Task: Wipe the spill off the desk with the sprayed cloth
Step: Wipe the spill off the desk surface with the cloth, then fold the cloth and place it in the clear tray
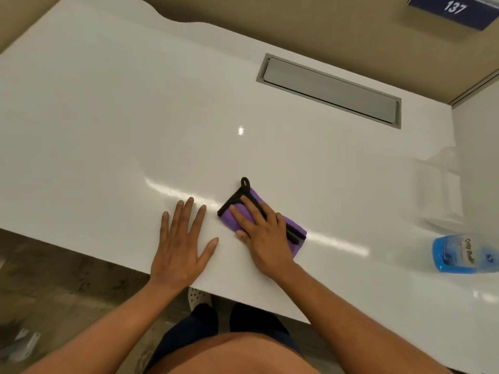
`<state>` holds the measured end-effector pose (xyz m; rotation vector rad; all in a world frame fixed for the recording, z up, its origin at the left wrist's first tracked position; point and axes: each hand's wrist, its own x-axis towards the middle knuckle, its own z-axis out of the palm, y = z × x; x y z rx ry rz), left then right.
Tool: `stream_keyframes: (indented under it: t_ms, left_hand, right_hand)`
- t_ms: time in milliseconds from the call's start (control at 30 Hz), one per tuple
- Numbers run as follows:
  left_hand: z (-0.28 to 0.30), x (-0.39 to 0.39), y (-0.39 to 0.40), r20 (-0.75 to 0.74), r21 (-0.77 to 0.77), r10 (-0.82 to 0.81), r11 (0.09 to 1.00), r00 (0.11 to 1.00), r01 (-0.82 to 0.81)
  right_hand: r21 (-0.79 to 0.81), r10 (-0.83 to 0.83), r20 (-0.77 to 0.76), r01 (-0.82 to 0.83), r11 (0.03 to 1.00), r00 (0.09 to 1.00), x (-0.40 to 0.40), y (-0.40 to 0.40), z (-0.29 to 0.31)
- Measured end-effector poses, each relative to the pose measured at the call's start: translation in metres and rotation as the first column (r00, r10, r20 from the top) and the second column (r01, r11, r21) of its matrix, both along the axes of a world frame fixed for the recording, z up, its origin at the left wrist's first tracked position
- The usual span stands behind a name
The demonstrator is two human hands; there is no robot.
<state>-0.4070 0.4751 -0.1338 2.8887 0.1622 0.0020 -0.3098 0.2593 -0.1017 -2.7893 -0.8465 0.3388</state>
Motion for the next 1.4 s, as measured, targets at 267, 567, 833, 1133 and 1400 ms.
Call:
stream_keyframes:
  t_ms: [267, 567, 833, 1133, 1400]
  left_hand:
    - [0.009, 0.000, 0.004, 0.012, -0.075, -0.086, 0.993, 0.996, 0.087]
    - [0.063, 0.014, -0.004, -0.037, -0.571, -0.021, 0.821, 0.999, -0.003]
    - [0.111, 0.055, -0.027, -0.374, -0.918, -0.198, 0.220, 0.906, -0.330]
    - [0.140, 0.078, -0.044, -0.403, -0.905, -0.351, 0.016, 0.845, -0.425]
    - [0.181, 0.112, -0.089, -0.296, -0.950, -0.460, 0.053, 0.837, -0.307]
  right_hand:
    - [0.071, -0.046, 0.047, 0.043, 0.997, 0.998, -0.031, 0.001, 0.011]
    - [0.515, -0.334, -0.621, 0.691, 0.508, 0.709, -0.006, 0.013, 0.058]
    - [0.056, 0.234, -0.967, 0.976, -0.212, 0.106, -0.012, 0.004, 0.097]
    - [0.319, -0.003, -0.948, 0.948, 0.014, 0.319, -0.012, -0.030, 0.144]
    - [0.472, -0.255, -0.808, 0.842, 0.259, 0.531, 0.005, -0.096, 0.201]
